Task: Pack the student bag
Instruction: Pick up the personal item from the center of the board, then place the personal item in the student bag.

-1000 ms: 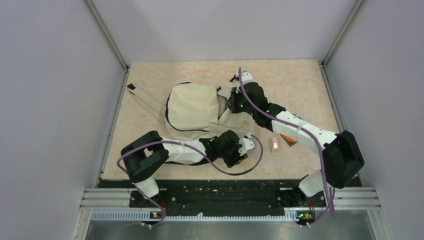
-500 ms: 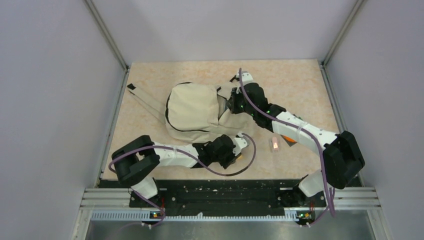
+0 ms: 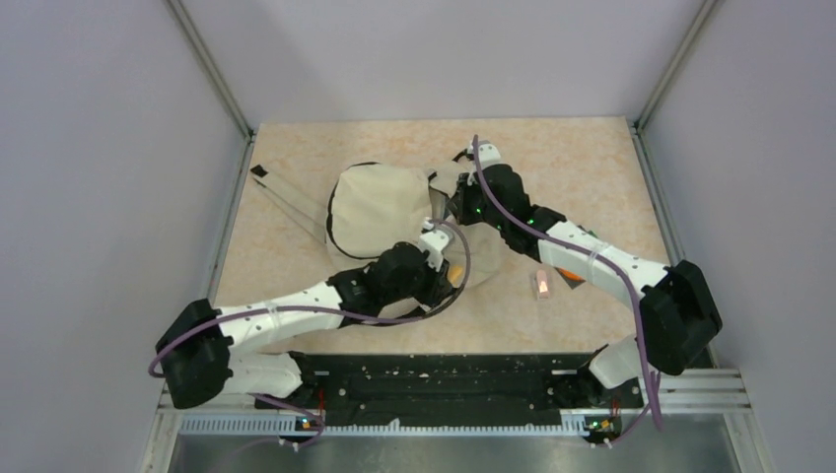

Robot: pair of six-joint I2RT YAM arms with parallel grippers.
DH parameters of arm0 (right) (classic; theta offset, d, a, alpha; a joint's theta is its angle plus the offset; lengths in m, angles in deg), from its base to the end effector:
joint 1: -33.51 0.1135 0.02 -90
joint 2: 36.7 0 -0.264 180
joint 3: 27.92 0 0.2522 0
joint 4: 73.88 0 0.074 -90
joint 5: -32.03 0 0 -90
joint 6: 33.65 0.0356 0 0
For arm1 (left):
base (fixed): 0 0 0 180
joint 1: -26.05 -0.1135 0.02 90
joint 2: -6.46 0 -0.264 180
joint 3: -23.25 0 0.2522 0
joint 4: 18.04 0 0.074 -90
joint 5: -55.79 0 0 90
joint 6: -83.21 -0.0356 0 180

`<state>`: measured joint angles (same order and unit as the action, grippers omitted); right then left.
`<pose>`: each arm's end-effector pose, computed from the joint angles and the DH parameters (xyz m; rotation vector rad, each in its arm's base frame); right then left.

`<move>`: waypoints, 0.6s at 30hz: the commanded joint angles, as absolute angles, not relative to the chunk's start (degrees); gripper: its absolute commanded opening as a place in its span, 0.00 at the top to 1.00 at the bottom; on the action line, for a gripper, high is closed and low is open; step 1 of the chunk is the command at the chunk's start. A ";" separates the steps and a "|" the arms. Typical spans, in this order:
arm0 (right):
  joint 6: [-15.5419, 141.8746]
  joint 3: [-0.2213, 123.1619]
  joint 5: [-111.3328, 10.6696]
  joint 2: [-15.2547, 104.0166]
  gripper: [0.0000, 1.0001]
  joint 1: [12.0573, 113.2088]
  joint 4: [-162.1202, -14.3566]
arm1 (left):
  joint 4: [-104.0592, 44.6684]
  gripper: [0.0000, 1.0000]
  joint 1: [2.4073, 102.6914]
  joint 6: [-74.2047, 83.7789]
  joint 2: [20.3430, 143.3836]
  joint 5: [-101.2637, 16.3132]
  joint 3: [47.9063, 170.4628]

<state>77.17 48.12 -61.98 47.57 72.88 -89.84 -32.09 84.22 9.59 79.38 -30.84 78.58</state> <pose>0.2669 0.2157 0.2952 -0.2836 2.0238 0.6010 0.1474 -0.2335 0.2322 0.7524 2.0723 -0.6939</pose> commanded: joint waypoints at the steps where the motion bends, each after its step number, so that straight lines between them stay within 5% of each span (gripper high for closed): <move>1: 77.48 49.15 -63.33 42.94 1.00 72.88 -84.80 | -39.77 0.80 79.03 11.40 73.19 -31.43 83.25; 9: 77.63 49.15 -62.99 42.91 1.00 72.88 -84.57 | -40.57 0.80 66.08 11.18 68.30 -38.76 88.00; 18: 77.99 49.02 -62.52 42.67 1.00 72.88 -84.83 | -46.42 0.82 58.31 11.54 82.64 -50.00 101.83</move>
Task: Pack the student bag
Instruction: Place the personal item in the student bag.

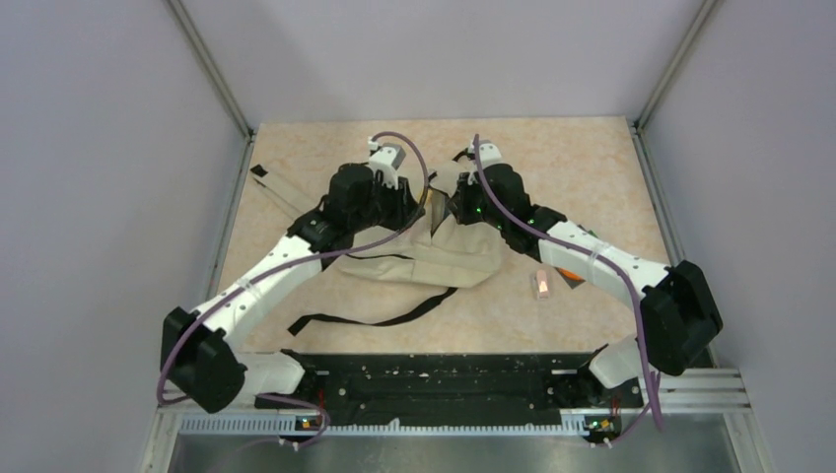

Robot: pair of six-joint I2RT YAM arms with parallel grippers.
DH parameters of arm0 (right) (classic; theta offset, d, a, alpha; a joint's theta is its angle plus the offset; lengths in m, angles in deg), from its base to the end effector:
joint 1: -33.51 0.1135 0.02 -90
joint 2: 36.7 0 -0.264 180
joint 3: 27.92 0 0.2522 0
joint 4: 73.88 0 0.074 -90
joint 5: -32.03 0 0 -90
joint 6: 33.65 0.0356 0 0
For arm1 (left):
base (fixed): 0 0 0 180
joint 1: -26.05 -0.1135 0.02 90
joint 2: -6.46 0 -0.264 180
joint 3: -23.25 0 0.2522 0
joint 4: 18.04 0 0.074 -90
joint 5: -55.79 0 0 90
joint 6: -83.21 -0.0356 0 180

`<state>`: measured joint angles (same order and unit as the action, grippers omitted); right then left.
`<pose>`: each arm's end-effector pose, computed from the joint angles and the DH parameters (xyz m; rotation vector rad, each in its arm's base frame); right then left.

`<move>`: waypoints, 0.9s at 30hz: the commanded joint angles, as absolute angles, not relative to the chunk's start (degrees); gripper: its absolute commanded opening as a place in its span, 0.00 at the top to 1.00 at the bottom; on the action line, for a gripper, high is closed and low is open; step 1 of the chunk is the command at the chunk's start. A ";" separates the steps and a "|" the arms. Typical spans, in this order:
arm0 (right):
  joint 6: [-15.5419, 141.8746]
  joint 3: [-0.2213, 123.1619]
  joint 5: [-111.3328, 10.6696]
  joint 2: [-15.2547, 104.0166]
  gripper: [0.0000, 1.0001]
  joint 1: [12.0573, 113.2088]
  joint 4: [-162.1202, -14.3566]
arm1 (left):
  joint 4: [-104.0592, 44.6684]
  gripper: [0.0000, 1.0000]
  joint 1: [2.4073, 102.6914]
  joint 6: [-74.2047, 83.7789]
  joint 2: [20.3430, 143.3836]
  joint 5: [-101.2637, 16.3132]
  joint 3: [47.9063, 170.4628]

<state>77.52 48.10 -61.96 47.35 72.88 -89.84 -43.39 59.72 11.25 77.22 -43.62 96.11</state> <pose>0.2663 0.2153 0.2963 -0.2771 2.0220 0.6067 0.2342 -0.1630 0.3289 0.3880 2.0113 -0.7391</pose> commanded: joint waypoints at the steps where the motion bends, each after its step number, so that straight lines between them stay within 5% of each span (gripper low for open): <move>1: 77.98 49.03 -62.58 42.54 1.00 72.88 -84.90 | -47.40 0.82 57.99 11.50 84.15 -50.85 103.00; 14: 78.66 49.14 -60.64 42.66 1.00 72.88 -83.34 | -47.81 0.85 54.92 14.40 95.20 -58.13 107.76; 27: 80.53 47.76 -58.24 43.80 1.00 72.88 -81.94 | -17.32 0.87 53.95 30.98 103.06 -55.02 104.44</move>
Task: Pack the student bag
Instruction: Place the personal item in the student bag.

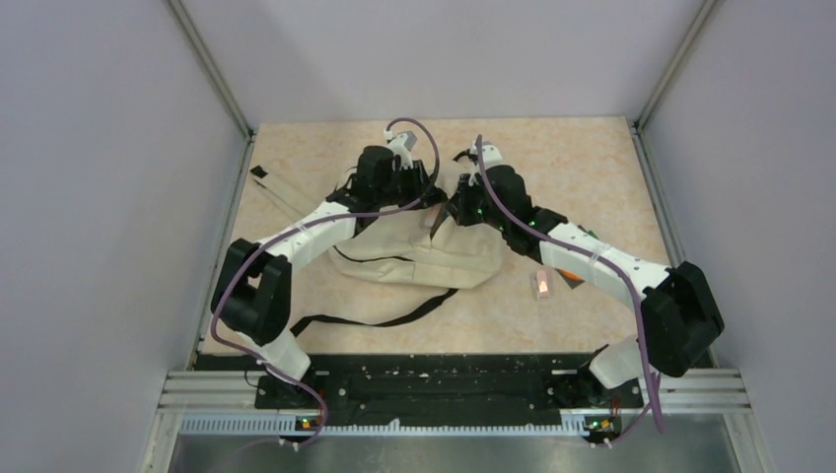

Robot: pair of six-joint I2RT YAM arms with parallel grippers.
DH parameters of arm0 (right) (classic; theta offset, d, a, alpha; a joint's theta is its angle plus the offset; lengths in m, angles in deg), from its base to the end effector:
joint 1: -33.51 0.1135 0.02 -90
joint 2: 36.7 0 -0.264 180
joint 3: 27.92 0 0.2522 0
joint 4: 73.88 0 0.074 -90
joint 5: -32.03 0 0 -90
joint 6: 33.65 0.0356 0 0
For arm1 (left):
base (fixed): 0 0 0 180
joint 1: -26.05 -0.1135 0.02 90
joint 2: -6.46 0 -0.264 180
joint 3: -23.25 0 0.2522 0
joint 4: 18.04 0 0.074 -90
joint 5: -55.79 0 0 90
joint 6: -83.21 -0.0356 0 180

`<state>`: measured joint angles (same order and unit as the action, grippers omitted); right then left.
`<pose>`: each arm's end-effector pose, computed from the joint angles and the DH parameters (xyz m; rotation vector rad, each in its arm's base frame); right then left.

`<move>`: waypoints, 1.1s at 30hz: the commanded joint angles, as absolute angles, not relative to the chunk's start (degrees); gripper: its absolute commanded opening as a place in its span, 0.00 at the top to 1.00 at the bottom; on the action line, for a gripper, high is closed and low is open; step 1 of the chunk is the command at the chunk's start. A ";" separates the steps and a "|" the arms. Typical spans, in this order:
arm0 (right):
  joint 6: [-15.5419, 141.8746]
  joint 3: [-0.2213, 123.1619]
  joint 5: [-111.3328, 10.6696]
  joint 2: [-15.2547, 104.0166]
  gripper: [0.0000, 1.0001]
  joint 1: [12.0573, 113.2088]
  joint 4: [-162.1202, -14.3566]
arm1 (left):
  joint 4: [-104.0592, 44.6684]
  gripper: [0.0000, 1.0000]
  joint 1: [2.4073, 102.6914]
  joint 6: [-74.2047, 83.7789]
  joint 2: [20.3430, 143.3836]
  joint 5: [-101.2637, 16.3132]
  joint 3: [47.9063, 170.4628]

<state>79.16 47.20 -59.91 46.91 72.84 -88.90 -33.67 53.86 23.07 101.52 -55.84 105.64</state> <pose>0.2642 0.2149 0.2949 -0.2711 2.0251 0.6615 0.3332 -0.1906 0.2704 0.2088 2.1743 -0.9883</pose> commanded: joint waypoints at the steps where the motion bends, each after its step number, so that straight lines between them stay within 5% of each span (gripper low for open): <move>1: 80.54 47.73 -58.24 43.88 1.00 72.88 -81.89 | -15.04 0.87 53.97 32.16 103.83 -54.70 104.18; 9: 80.22 47.64 -58.58 44.66 1.00 72.88 -81.85 | -4.61 0.82 54.75 38.09 105.68 -51.38 99.48; 14: 79.88 48.05 -59.12 44.87 1.00 72.88 -82.06 | -7.42 0.55 55.23 35.37 103.59 -49.17 97.86; 21: 78.75 49.02 -60.30 44.27 1.00 72.88 -83.18 | -11.53 0.30 55.16 30.98 97.95 -46.83 94.43; 29: 77.60 49.97 -62.05 43.79 0.96 72.88 -84.11 | -20.07 0.28 55.23 23.97 88.39 -40.62 90.68; 33: 77.29 50.20 -62.36 43.81 0.84 72.88 -84.61 | -24.14 0.27 55.18 21.79 86.28 -38.80 90.30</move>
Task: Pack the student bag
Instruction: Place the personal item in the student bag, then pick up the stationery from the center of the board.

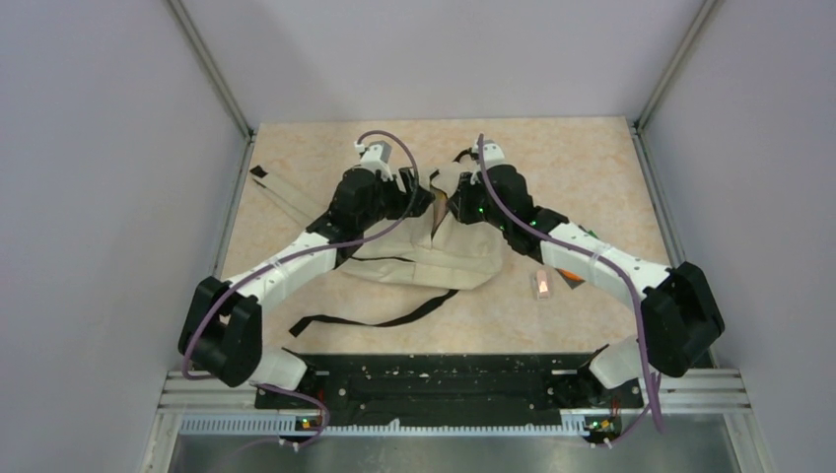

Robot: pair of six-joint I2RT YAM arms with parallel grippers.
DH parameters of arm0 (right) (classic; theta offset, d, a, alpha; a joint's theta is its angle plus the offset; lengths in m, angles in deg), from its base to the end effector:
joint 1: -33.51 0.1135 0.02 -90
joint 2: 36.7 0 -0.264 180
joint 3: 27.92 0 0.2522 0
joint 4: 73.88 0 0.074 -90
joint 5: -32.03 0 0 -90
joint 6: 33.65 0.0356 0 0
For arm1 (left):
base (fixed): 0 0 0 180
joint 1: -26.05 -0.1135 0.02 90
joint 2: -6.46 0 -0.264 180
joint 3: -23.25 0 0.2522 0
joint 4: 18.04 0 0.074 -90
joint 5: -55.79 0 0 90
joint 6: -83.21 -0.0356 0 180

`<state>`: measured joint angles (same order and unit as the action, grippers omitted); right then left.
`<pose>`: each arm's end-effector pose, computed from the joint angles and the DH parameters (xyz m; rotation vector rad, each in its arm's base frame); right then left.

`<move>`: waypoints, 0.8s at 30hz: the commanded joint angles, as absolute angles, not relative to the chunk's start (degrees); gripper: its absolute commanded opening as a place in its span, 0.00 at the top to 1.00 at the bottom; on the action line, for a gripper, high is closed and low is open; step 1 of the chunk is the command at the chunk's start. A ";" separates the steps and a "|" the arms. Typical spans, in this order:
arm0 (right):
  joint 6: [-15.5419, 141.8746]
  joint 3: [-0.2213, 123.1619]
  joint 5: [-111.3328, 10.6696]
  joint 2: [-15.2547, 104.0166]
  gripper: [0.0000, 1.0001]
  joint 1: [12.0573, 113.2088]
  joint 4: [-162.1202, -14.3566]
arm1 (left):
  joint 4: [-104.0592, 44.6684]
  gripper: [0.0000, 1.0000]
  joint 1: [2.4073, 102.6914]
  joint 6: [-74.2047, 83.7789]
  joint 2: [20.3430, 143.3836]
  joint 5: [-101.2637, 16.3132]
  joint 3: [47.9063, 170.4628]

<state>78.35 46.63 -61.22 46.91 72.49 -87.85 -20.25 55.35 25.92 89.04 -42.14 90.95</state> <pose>0.2659 0.2126 0.2933 -0.2617 2.0109 0.6310 0.2889 -0.1678 0.2784 0.0420 1.9602 -0.8615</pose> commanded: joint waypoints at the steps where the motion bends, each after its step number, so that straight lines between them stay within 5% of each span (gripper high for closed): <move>1: 77.32 50.21 -62.39 43.81 0.80 72.88 -84.69 | -24.60 0.27 55.17 21.53 86.00 -38.86 90.20; 6: 77.13 50.46 -62.43 43.34 0.73 72.88 -85.76 | -24.13 0.26 55.23 21.50 85.18 -44.59 89.72; 11: 76.96 48.90 -63.17 40.36 0.40 72.88 -87.47 | -20.02 0.25 55.27 20.63 81.17 -47.80 85.05; 15: 75.89 45.61 -66.98 35.07 0.27 72.76 -92.41 | -21.89 0.23 55.24 19.53 78.21 -45.87 83.24; 24: 79.03 35.57 -67.66 25.13 0.12 61.09 -104.84 | -31.42 0.07 55.17 20.68 74.04 -43.78 83.93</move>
<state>76.84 39.72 -67.45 28.10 67.70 -96.90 -27.64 55.35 20.45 77.39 -45.72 83.34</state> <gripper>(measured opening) 0.874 0.919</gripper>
